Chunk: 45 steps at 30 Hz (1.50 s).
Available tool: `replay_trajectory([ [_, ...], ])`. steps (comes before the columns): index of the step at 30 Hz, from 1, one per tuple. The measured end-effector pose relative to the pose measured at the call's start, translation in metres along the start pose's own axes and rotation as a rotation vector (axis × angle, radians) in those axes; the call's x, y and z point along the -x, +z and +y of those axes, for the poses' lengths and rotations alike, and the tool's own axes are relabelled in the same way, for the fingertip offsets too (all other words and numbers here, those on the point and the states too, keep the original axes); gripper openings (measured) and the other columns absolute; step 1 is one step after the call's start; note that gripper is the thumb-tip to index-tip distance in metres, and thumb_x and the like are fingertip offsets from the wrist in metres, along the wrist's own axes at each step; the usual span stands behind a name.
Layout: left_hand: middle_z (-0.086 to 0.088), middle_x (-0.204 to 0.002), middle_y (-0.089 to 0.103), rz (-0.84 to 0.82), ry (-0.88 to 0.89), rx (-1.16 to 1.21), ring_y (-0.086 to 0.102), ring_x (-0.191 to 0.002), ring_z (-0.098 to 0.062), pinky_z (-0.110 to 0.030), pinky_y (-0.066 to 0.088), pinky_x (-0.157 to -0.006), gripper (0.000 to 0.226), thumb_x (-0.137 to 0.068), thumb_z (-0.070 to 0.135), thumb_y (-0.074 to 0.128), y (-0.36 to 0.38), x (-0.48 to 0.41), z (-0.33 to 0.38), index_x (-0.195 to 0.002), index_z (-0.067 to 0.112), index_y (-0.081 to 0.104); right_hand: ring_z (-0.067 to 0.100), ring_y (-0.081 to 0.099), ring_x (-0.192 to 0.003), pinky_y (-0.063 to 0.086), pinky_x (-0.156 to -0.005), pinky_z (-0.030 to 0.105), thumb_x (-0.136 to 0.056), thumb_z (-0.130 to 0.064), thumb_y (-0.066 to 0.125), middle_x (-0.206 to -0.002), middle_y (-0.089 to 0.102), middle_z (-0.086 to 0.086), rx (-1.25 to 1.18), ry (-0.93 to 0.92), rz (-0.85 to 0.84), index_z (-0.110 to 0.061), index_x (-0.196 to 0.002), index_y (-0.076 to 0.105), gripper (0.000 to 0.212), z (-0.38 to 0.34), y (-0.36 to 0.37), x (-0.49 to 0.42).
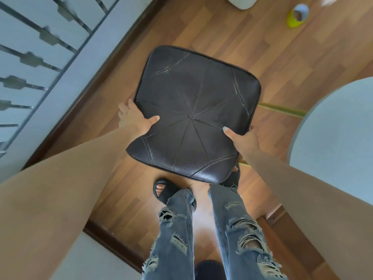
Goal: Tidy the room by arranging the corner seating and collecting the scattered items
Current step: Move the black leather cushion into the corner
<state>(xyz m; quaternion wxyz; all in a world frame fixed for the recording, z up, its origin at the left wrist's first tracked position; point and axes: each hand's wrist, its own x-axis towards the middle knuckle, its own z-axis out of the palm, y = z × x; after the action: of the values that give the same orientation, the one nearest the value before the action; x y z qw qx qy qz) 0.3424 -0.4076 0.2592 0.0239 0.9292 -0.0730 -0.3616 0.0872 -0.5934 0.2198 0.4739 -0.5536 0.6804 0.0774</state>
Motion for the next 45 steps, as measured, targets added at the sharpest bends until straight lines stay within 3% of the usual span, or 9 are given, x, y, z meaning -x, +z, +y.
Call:
replay_trajectory([
  [5,-0.014,-0.145,0.025,-0.050,-0.036,0.070,0.030,-0.135,-0.035,-0.048,0.032,-0.109,0.109,-0.067,0.055,0.078,0.003,-0.017,0.000,-0.147,0.009,0.020,0.018,0.056,-0.121,0.045,-0.106,0.037,-0.042,-0.060,0.089,-0.132,0.058,0.001,-0.051,0.012,-0.069,-0.009,-0.136,0.042,0.117,-0.009,-0.006,-0.012],
  [10,-0.011,-0.151,0.029,-0.151,-0.088,0.199,0.034,-0.137,-0.032,-0.047,0.032,-0.111,0.124,-0.058,0.064,0.079,0.005,-0.026,-0.010,-0.150,0.014,0.014,0.019,0.058,-0.120,0.047,-0.104,0.038,-0.013,-0.080,0.080,-0.130,0.059,0.000,-0.029,0.046,-0.050,-0.011,-0.135,0.044,0.145,-0.016,0.000,-0.020],
  [14,-0.015,-0.148,0.032,-0.152,-0.098,0.149,0.037,-0.133,-0.037,-0.051,0.036,-0.108,0.117,-0.062,0.065,0.076,0.006,-0.030,-0.005,-0.145,0.009,0.017,0.023,0.055,-0.122,0.046,-0.104,0.041,-0.018,-0.078,0.080,-0.132,0.056,0.004,-0.008,0.070,-0.018,-0.009,-0.135,0.041,0.142,-0.020,0.005,-0.020],
  [19,-0.019,-0.139,0.040,-0.099,-0.076,0.097,0.045,-0.124,-0.038,-0.047,0.041,-0.101,0.096,-0.074,0.056,0.072,0.012,-0.025,-0.002,-0.136,0.002,0.024,0.021,0.052,-0.127,0.043,-0.105,0.042,-0.012,-0.097,0.062,-0.139,0.053,-0.004,0.073,0.072,0.117,-0.026,-0.140,0.040,0.148,0.016,0.014,-0.048],
  [21,-0.020,-0.136,0.042,-0.058,-0.071,0.090,0.046,-0.123,-0.037,-0.046,0.041,-0.098,0.091,-0.076,0.055,0.071,0.015,-0.021,-0.003,-0.134,0.001,0.027,0.023,0.053,-0.125,0.044,-0.104,0.043,-0.011,-0.097,0.061,-0.138,0.054,-0.003,0.109,0.081,0.143,-0.024,-0.140,0.042,0.149,0.021,0.017,-0.057],
  [25,-0.019,-0.131,0.045,-0.002,-0.092,0.126,0.047,-0.121,-0.036,-0.045,0.041,-0.097,0.082,-0.078,0.053,0.070,0.024,-0.010,-0.022,-0.127,0.000,0.031,0.029,0.057,-0.121,0.046,-0.103,0.046,-0.025,-0.091,0.067,-0.132,0.058,0.005,0.171,0.024,0.119,-0.013,-0.135,0.048,0.136,-0.007,0.017,-0.021],
  [30,-0.020,-0.123,0.051,-0.021,-0.198,0.274,0.052,-0.114,-0.038,-0.049,0.045,-0.095,0.080,-0.077,0.053,0.071,0.044,0.019,-0.088,-0.123,0.000,0.033,0.029,0.056,-0.120,0.044,-0.104,0.037,-0.063,-0.049,0.086,-0.129,0.058,0.010,0.279,-0.037,0.035,-0.002,-0.129,0.049,0.089,-0.029,0.038,0.025],
  [41,-0.014,-0.119,0.053,0.008,-0.481,0.506,0.054,-0.110,-0.036,-0.046,0.046,-0.091,0.076,-0.072,0.050,0.077,0.046,0.078,-0.272,-0.117,0.003,0.037,0.031,0.055,-0.119,0.044,-0.098,0.037,-0.066,-0.039,0.087,-0.128,0.056,0.009,0.507,-0.197,-0.158,-0.005,-0.129,0.044,0.084,-0.048,0.165,0.121],
  [45,-0.014,-0.120,0.054,0.058,-0.565,0.575,0.055,-0.111,-0.035,-0.047,0.046,-0.093,0.078,-0.071,0.049,0.078,0.042,0.090,-0.336,-0.119,0.003,0.038,0.027,0.061,-0.112,0.042,-0.085,0.025,-0.068,-0.041,0.086,-0.120,0.062,0.007,0.595,-0.336,-0.228,-0.006,-0.125,0.053,0.075,-0.059,0.222,0.160],
])
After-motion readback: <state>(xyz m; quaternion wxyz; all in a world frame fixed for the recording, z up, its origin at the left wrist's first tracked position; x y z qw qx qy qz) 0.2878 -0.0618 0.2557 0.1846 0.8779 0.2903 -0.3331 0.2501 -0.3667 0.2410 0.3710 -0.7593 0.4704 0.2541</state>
